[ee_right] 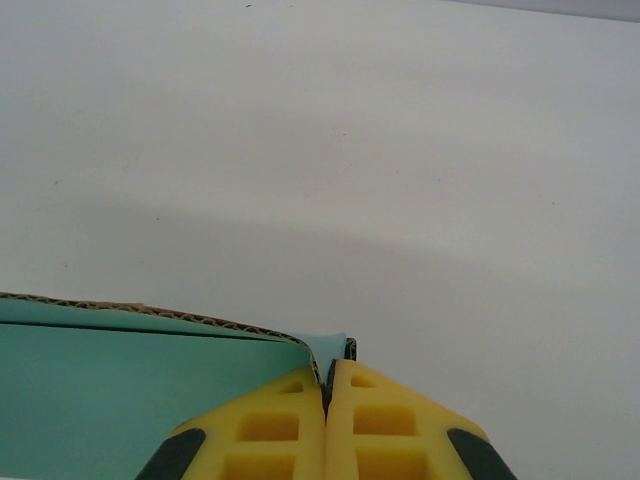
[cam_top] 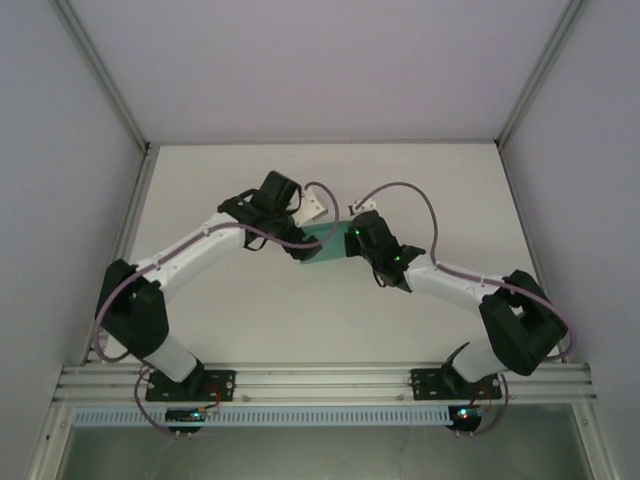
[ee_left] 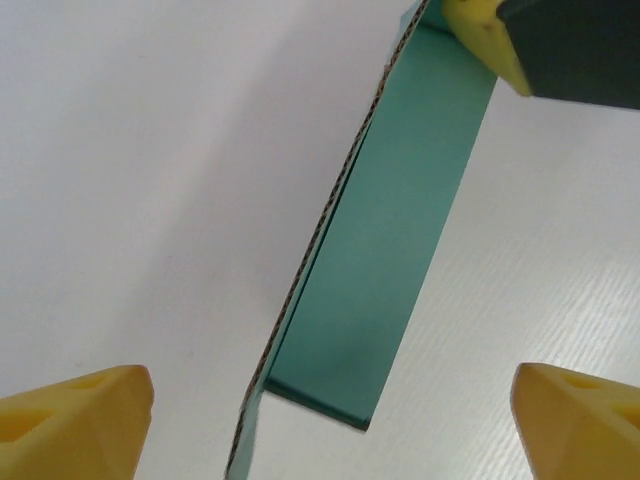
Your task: Assemble paper box
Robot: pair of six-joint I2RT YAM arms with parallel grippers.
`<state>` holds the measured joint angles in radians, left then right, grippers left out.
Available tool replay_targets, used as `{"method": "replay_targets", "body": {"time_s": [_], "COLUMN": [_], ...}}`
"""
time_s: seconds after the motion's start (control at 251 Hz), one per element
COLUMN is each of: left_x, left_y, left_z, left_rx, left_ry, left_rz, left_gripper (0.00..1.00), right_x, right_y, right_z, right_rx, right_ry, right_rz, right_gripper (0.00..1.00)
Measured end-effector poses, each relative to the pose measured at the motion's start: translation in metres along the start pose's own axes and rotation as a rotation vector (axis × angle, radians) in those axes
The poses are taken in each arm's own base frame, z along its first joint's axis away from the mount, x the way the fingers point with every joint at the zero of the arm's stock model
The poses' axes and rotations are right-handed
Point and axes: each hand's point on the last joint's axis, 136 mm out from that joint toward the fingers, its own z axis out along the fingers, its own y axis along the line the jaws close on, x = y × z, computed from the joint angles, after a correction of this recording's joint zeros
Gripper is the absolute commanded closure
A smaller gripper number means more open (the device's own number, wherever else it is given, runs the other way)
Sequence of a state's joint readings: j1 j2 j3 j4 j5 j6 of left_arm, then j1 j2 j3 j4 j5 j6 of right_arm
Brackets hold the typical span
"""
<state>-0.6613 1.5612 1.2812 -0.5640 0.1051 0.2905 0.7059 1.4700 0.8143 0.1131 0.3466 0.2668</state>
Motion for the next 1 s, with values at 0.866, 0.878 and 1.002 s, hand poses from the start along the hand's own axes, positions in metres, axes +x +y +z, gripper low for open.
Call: {"method": "replay_targets", "body": {"time_s": [0.866,0.878,1.002], "left_x": [0.034,0.034,0.032], "left_y": [0.040,0.040,0.039], "left_z": [0.019,0.019,0.018], "left_rx": [-0.039,-0.038,-0.030], "left_ry": [0.107,0.106,0.103], "left_rz": [-0.267,-0.264,-0.282], "left_gripper": [0.86,0.88,1.00], "right_x": [-0.001,-0.001,-0.001], "right_y": [0.012,0.012,0.012], "right_z": [0.002,0.002,0.002], "right_rx": [0.023,0.023,0.026], "right_ry": [0.083,0.083,0.088], "right_rz": [-0.040,-0.040,-0.045], "right_gripper": [1.00,1.00,1.00]}}
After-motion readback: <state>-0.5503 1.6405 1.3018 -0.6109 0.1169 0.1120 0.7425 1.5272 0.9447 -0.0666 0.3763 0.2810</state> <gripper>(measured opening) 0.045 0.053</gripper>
